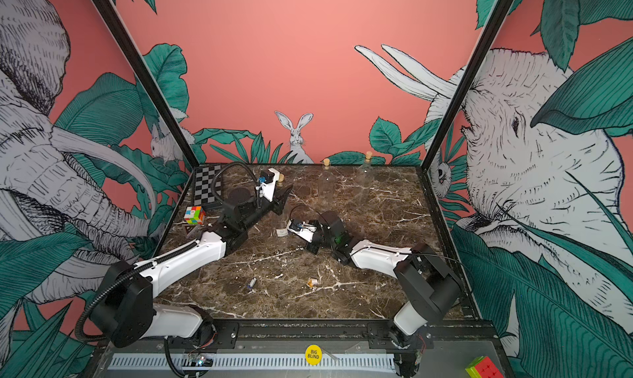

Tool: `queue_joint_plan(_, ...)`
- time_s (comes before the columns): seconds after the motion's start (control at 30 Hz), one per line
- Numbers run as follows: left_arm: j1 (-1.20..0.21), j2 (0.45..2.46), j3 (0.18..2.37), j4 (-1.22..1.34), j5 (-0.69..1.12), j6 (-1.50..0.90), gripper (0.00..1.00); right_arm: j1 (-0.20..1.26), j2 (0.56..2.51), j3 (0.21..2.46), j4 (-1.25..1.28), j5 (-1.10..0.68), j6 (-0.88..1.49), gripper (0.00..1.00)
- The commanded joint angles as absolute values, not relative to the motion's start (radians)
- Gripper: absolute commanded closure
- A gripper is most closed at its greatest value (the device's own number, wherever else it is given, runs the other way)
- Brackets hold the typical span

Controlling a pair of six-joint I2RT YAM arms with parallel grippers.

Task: Remove the label from the bottle
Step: Tear open the label from the bottle.

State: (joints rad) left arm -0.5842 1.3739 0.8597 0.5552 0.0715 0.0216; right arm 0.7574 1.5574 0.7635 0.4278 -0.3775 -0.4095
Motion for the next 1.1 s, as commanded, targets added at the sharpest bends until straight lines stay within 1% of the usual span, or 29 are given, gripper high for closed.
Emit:
queue_joint_plan(0.0, -0.535, 1.373, 0.827, 0.583, -0.149, 0.247, 1.0, 0.782, 1.496, 0.738, 0.396, -0.47, -0.402, 1.0)
queue_joint_plan(1.07, -0.554, 1.358, 0.79, 0.661, -0.273, 0.237, 1.0, 0.787, 1.477, 0.717, 0.411, -0.455, -0.38, 1.0)
